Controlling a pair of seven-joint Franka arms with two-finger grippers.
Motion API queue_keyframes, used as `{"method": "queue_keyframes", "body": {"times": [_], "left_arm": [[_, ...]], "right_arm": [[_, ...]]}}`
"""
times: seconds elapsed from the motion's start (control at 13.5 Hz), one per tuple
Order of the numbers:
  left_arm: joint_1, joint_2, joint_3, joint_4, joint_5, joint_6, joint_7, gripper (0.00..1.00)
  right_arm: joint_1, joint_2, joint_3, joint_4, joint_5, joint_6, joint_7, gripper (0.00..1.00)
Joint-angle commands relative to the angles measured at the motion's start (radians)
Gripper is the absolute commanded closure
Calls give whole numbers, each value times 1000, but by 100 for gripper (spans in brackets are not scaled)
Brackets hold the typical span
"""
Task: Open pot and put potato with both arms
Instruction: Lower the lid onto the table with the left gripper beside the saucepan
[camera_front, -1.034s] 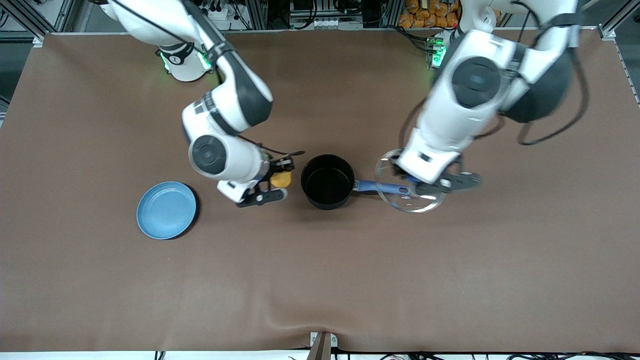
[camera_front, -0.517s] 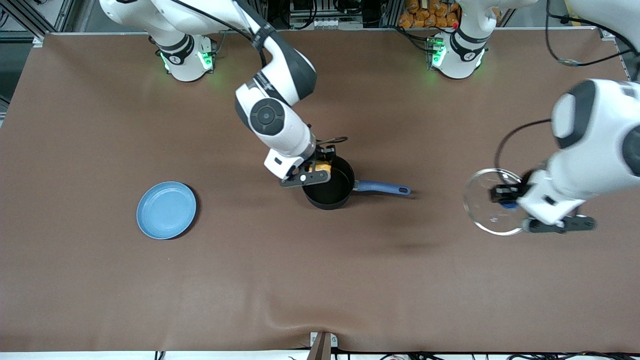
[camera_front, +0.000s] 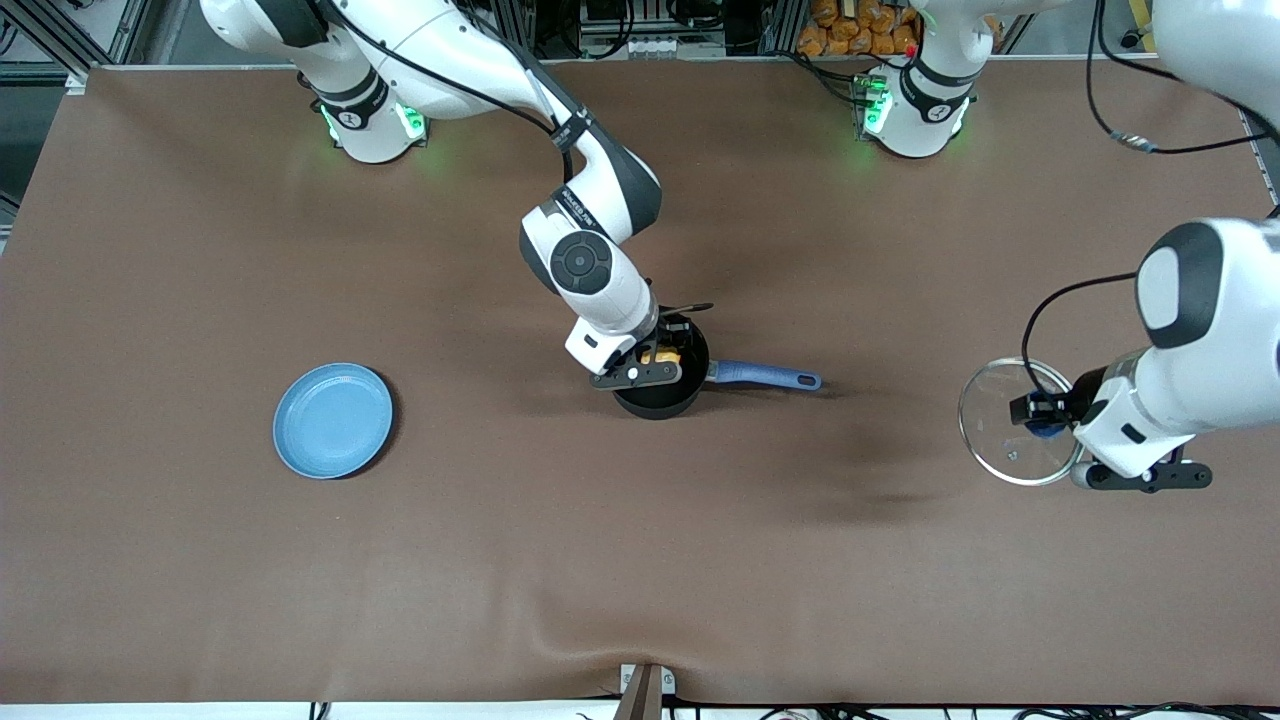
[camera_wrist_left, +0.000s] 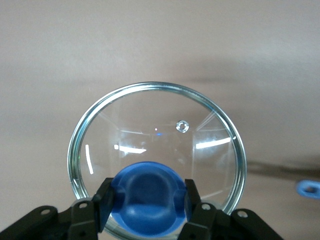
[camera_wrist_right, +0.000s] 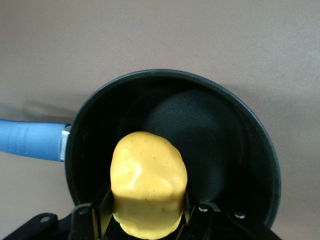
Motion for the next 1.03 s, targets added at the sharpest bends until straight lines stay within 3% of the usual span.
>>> {"method": "queue_keyframes", "body": {"times": [0.0,0.74,0.96], "left_arm": [[38,-51,-9,-227,-1,234,40,100],[32,-87,-55,-576,1,590,23,100],[35,-88,-58,-634,1,636,23,100]], "right_arm": [[20,17,-12,8,-21,18,29,100],[41,76,-14,9,-23,67,58,100],[40,87,-15,11,-23,68,58,84]]}}
